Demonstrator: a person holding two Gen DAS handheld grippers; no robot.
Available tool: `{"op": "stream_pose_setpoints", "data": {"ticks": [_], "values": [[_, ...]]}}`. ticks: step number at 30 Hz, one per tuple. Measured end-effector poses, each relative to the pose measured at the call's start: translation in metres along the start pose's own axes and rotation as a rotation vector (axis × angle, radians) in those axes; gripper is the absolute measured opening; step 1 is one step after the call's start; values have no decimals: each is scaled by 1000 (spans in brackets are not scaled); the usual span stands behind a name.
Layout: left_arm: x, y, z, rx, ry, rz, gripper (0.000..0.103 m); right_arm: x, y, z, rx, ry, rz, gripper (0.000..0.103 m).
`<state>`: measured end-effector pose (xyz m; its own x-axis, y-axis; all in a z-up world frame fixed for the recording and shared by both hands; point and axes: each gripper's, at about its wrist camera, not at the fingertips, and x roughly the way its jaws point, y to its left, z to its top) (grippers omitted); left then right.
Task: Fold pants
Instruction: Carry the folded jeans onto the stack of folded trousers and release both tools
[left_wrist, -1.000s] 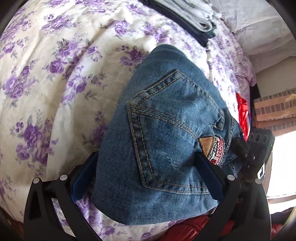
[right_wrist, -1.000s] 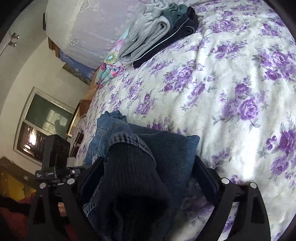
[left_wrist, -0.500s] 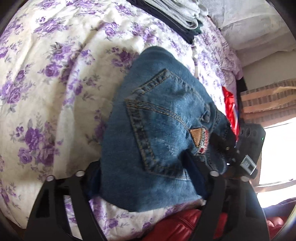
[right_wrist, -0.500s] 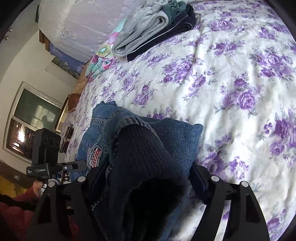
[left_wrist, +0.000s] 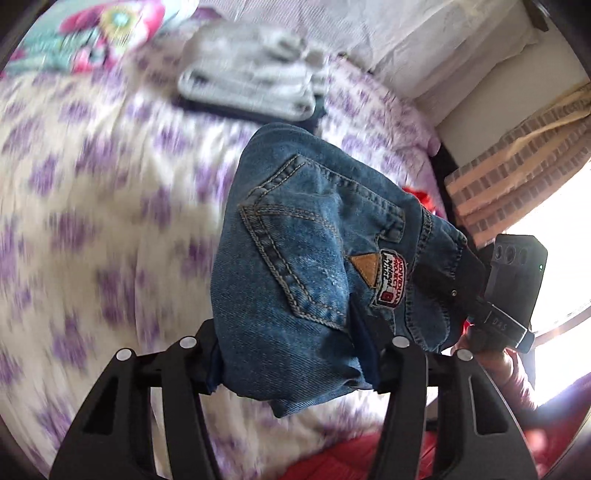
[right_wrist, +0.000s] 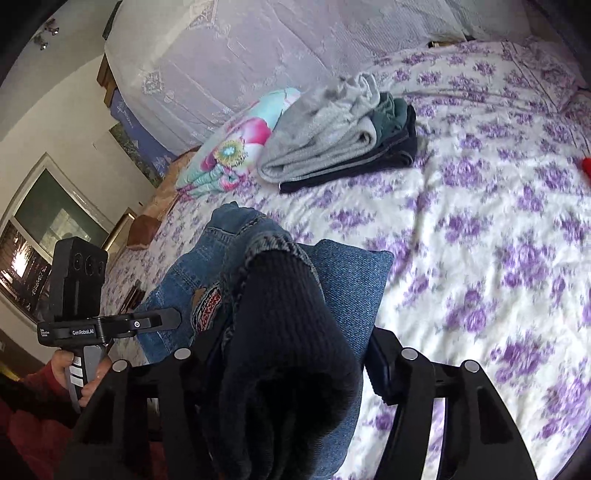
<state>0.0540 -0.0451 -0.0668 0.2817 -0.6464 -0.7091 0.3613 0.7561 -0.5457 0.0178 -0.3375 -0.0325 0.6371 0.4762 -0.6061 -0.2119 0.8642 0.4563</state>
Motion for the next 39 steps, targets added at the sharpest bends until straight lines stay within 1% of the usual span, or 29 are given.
{"op": "stream_pose_setpoints", "data": {"ticks": [5,6,9,10,11,14,16,18,21,23,25,27,28,29,30,31,33,36,37,38,39], "values": [[-10,-4,65,25,-55,-14,54,5,6,71,-60,-58,-6,63],[-13,-6,86,35,-70,-16,54,8,6,90,-71,-65,0,63],[-16,-10,133,57,-112,-9,55,19,8,143,-109,-93,5,63],[-18,-10,153,56,-130,-7,55,24,8,162,-126,-99,5,63],[-18,-9,166,53,-139,-6,55,29,9,179,-139,-103,5,63],[-15,-2,219,35,-176,-2,55,52,6,236,-177,-104,8,63],[-10,4,245,18,-194,2,55,70,4,267,-189,-100,7,63],[-2,13,273,-3,-210,13,55,89,0,293,-197,-95,3,63],[13,25,305,-31,-221,43,55,122,-14,325,-180,-70,14,64],[24,35,320,-61,-216,55,55,146,-24,334,-167,-45,18,65],[46,52,330,-109,-191,77,57,178,-43,339,-147,12,2,68],[82,76,327,-197,-114,103,62,211,-65,330,-99,76,-60,74],[94,84,323,-230,-88,110,70,221,-74,323,-78,77,-63,80],[106,94,317,-269,-75,117,75,223,-80,315,-62,45,-34,87],[111,102,311,-301,-95,107,83,222,-83,309,-59,8,-13,89],[112,104,308,-304,-113,97,86,221,-83,307,-66,-9,-14,90],[111,101,308,-267,-116,117,90,220,-80,307,-85,-14,-18,92],[102,97,312,-253,-125,120,89,211,-74,312,-104,-21,-39,93],[97,94,313,-246,-136,124,86,204,-70,313,-107,-40,-47,93],[89,90,314,-231,-156,136,86,194,-66,315,-112,-73,-59,93],[77,84,317,-204,-191,146,86,185,-63,317,-116,-100,-75,93]]}}
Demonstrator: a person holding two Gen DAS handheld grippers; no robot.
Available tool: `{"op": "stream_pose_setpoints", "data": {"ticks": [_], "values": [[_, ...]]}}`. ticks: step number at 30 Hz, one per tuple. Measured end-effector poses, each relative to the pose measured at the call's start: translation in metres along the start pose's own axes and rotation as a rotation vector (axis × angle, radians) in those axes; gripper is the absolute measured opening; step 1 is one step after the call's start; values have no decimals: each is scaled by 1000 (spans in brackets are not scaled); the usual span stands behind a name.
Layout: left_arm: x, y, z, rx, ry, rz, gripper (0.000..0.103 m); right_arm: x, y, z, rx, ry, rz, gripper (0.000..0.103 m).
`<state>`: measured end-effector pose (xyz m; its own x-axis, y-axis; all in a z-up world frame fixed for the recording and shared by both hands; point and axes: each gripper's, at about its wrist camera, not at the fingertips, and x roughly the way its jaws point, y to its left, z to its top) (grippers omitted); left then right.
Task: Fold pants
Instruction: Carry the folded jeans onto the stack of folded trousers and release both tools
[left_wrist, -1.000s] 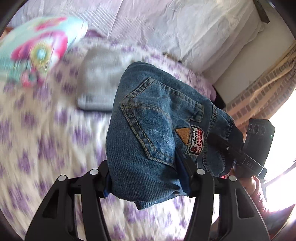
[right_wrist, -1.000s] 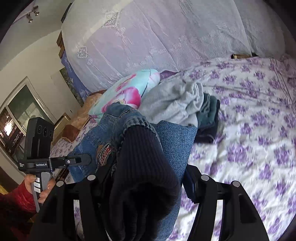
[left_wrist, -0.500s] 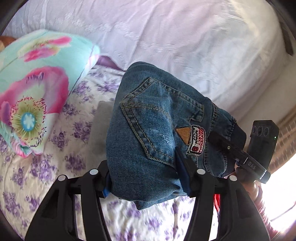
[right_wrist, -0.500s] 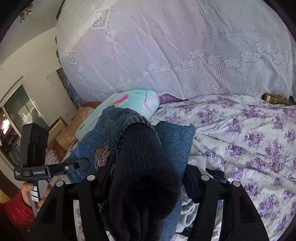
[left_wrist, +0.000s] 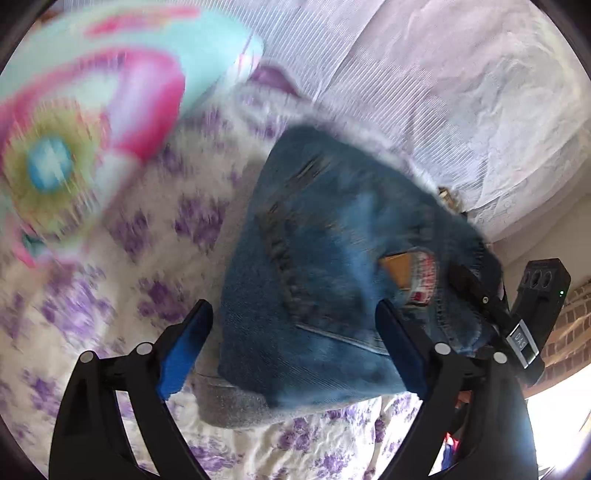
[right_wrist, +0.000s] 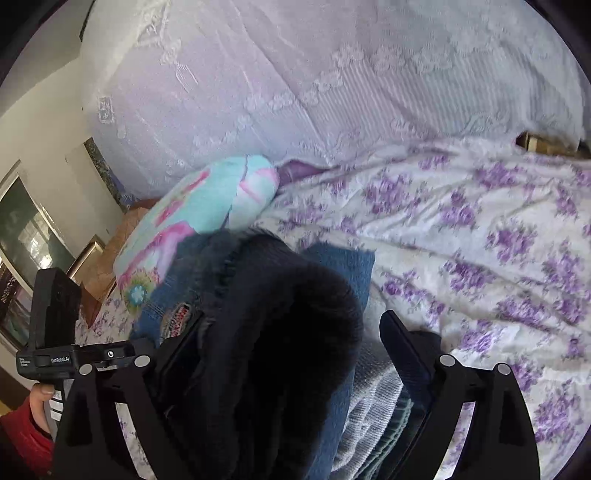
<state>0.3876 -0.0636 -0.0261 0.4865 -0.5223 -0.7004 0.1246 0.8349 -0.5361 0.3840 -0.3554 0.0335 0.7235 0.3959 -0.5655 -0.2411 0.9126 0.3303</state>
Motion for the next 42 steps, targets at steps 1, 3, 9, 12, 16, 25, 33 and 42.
{"op": "stream_pose_setpoints", "data": {"ticks": [1,3,9,12,16,25,33,42], "values": [[-12,-4,3,21,-36,1,86,-10,2,5,-6,-29,-8,93],[-35,-10,9,55,-107,15,86,-31,6,14,-12,-106,-34,93],[-37,-44,27,145,-122,36,86,-57,60,36,-133,-194,15,57],[-3,-58,14,202,-42,82,86,-26,74,27,-243,-85,-54,41],[34,-67,-14,357,-47,287,94,30,28,-7,-242,41,-167,32],[49,-82,-26,408,-109,391,99,25,15,-26,-163,-67,-99,32],[49,-80,-35,399,-168,392,99,23,18,-30,-148,-100,-118,32],[47,-77,-30,381,-140,379,99,22,68,-28,-336,-24,-85,100]]}}
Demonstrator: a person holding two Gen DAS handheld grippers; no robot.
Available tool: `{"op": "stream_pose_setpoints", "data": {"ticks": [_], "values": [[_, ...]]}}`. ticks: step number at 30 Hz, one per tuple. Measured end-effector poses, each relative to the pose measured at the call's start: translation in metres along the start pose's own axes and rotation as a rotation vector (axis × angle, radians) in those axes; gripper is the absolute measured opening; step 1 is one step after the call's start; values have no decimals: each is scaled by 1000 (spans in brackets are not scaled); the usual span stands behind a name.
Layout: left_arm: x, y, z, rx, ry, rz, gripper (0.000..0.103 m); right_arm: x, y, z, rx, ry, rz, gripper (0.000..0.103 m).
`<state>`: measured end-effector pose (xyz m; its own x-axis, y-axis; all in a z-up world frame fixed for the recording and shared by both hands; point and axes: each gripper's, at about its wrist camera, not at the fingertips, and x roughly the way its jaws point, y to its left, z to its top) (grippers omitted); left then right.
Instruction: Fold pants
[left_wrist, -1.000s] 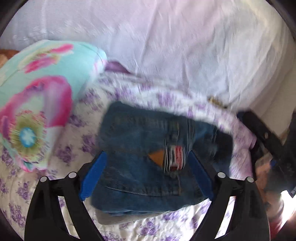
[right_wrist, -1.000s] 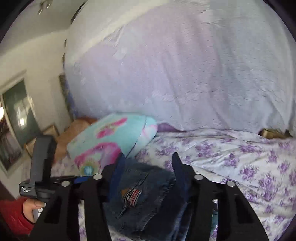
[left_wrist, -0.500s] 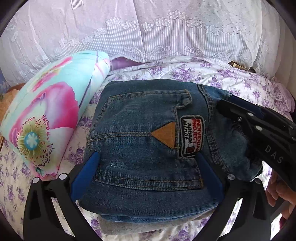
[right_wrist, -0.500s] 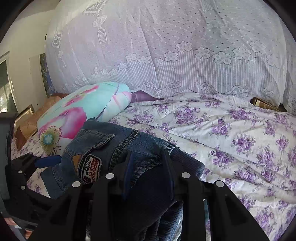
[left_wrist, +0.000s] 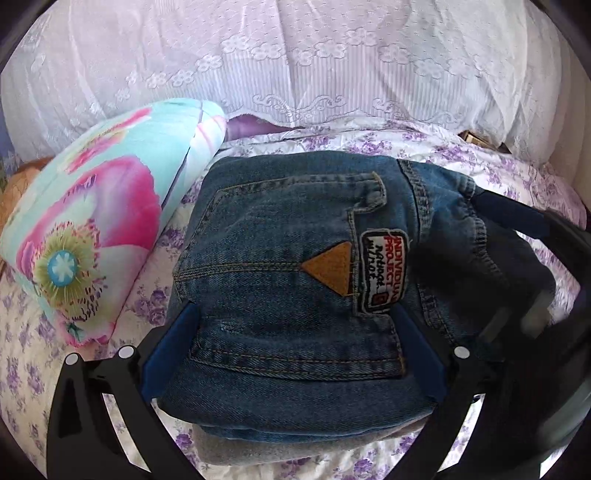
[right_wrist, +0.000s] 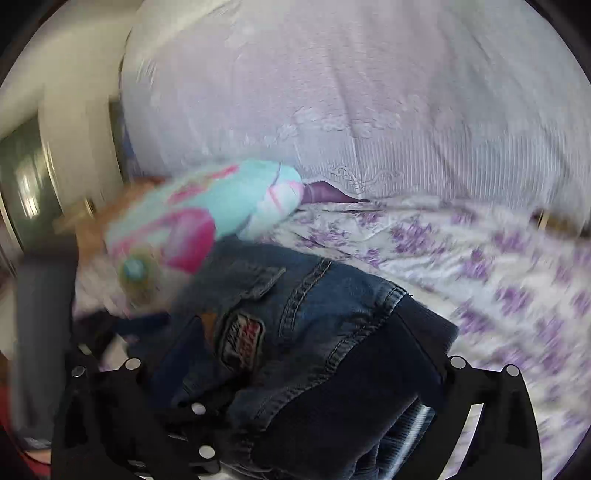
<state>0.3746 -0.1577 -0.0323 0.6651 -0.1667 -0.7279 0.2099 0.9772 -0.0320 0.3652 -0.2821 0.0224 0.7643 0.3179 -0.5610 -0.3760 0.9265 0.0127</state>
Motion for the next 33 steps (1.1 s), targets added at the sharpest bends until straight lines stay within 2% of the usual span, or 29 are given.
{"op": "stream_pose_setpoints", "data": {"ticks": [3,5,9,11,13,14,16,18,22,24,28,33], "values": [[-2,1,-1,-2,-3,-10,99,-6,4,1,-16,-3,-31,100],[-2,2,1,-12,10,-15,99,-24,8,1,-22,-70,-88,100],[-2,5,3,-21,23,-27,99,-60,9,1,-8,-150,-210,100],[-2,5,2,-19,25,-24,99,-61,4,-6,-5,-126,-291,100],[-1,4,2,-19,25,-20,99,-47,-8,-19,31,-21,-348,100],[-1,5,2,-19,25,-19,99,-37,-17,-28,67,43,-347,100],[-1,2,1,1,31,-10,99,-41,-39,-38,236,50,-249,100],[-7,2,2,6,27,-7,99,-54,-47,-40,336,50,-215,99],[-32,9,3,-56,47,-19,98,-99,-34,-40,363,-49,-225,100],[-53,8,-1,-56,36,-48,98,-118,-23,-42,345,-49,-226,99],[-108,-2,-15,3,-21,28,98,-154,-1,-52,324,-29,-303,100],[-171,-5,-27,10,-64,50,98,-203,18,-60,405,-17,-337,100]]}}
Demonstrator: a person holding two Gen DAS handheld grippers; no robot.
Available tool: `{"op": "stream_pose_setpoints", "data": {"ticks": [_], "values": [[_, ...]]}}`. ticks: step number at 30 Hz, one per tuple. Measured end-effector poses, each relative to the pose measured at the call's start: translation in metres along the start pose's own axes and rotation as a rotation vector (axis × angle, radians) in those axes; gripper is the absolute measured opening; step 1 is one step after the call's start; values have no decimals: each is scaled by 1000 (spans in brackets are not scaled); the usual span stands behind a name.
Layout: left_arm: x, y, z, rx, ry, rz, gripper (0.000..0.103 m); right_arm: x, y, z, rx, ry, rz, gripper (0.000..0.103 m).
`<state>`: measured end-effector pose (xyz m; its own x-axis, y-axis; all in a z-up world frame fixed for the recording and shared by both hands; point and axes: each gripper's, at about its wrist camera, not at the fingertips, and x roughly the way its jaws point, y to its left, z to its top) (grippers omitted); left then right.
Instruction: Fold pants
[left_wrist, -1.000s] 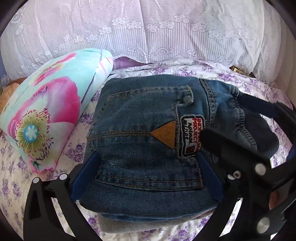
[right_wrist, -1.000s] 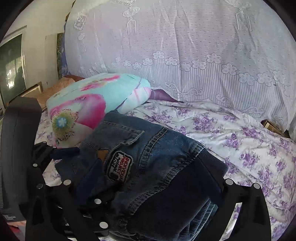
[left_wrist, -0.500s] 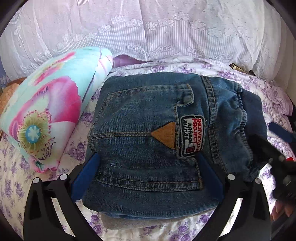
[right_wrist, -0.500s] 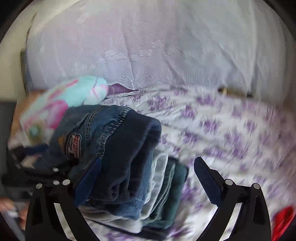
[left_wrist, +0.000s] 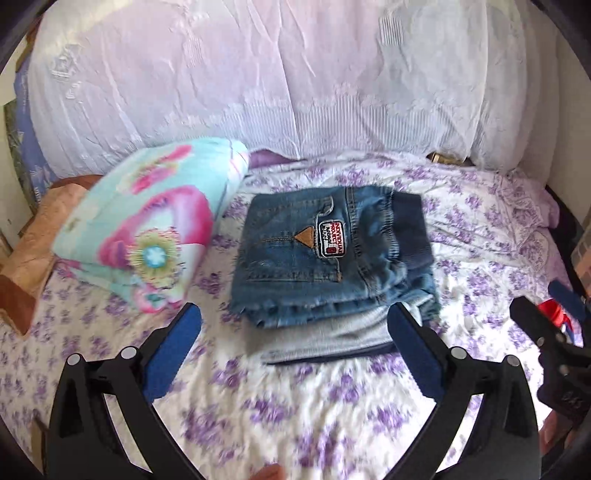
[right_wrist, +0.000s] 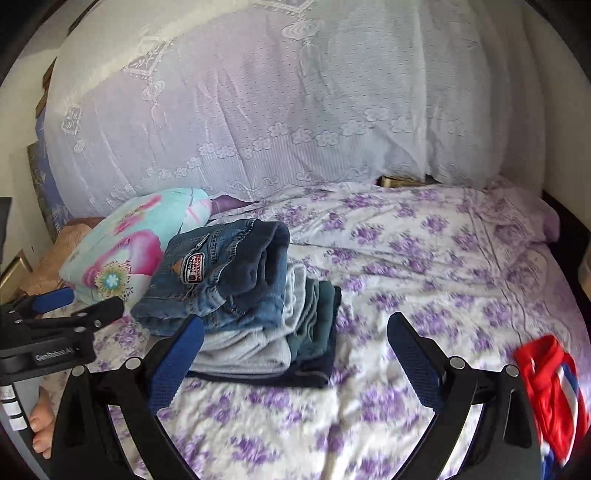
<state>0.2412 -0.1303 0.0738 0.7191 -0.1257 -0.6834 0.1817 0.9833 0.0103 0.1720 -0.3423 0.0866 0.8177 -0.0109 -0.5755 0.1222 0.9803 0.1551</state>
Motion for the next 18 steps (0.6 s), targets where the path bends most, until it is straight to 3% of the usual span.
{"op": "stream_pose_setpoints", "data": {"ticks": [5,10,18], "values": [[-52,11,-5,-42,-23,-20,98,-51,10,1,17,-53,21,100],[-97,21,-11,-63,-54,-66,98,-87,31,1,-48,-91,18,100],[-136,18,-23,-18,-82,-28,98,-116,51,-8,-84,-87,36,100]]}}
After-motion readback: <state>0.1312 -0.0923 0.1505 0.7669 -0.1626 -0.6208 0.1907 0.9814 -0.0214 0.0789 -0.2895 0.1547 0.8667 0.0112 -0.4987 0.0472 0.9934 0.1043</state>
